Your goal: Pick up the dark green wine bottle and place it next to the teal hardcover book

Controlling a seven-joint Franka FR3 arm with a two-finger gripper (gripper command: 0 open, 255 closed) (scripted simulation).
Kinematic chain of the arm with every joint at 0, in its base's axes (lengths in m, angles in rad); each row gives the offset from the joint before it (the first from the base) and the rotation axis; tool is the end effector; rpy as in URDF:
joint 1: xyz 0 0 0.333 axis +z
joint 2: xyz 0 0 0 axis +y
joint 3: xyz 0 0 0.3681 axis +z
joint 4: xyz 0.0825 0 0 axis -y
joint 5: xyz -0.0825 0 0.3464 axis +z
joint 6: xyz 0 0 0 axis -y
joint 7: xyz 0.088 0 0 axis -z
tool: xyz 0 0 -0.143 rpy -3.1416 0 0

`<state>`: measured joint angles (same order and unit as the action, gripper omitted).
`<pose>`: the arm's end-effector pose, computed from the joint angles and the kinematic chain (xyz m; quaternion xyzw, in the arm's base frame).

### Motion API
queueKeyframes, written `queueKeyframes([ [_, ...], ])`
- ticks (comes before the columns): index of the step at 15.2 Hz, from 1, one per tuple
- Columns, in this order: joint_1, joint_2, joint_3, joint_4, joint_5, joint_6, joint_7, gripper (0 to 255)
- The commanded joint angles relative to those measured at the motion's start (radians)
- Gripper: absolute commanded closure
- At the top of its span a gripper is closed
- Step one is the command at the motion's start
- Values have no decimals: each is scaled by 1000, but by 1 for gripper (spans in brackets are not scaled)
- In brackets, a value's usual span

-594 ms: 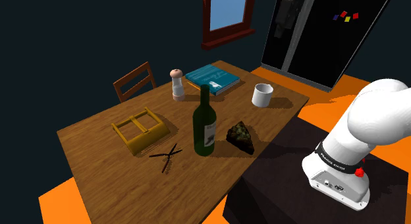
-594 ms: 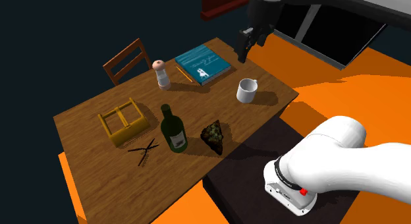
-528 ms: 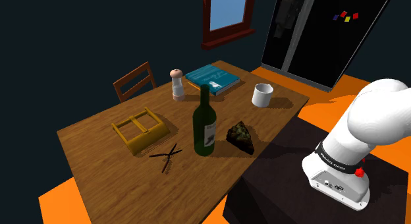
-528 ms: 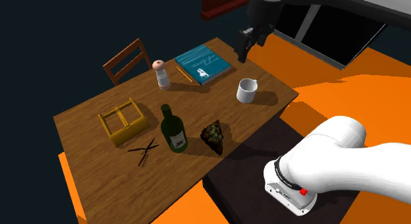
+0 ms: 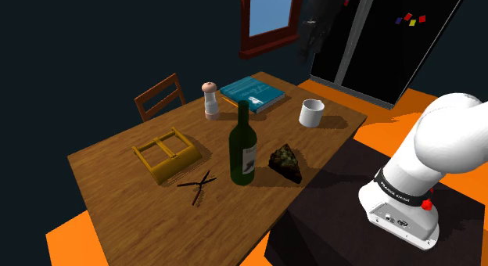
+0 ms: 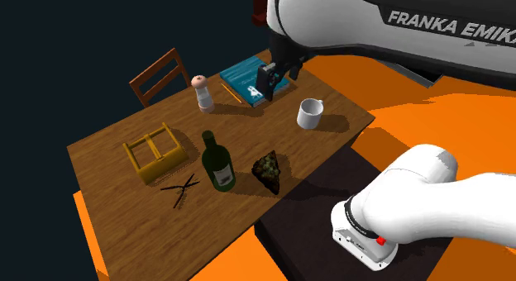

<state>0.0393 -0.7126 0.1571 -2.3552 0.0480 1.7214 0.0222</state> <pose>0.2652 0.0748 0.5838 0.9967 0.0672 0.0387 0.0240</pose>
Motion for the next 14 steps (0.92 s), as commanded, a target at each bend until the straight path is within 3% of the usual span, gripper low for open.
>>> queueKeyframes([
  [1,13,22,34,-6,24,32,38,0],
  [8,48,160,163,15,85,167,174,0],
  [14,61,317,277,78,95,278,297,0],
])
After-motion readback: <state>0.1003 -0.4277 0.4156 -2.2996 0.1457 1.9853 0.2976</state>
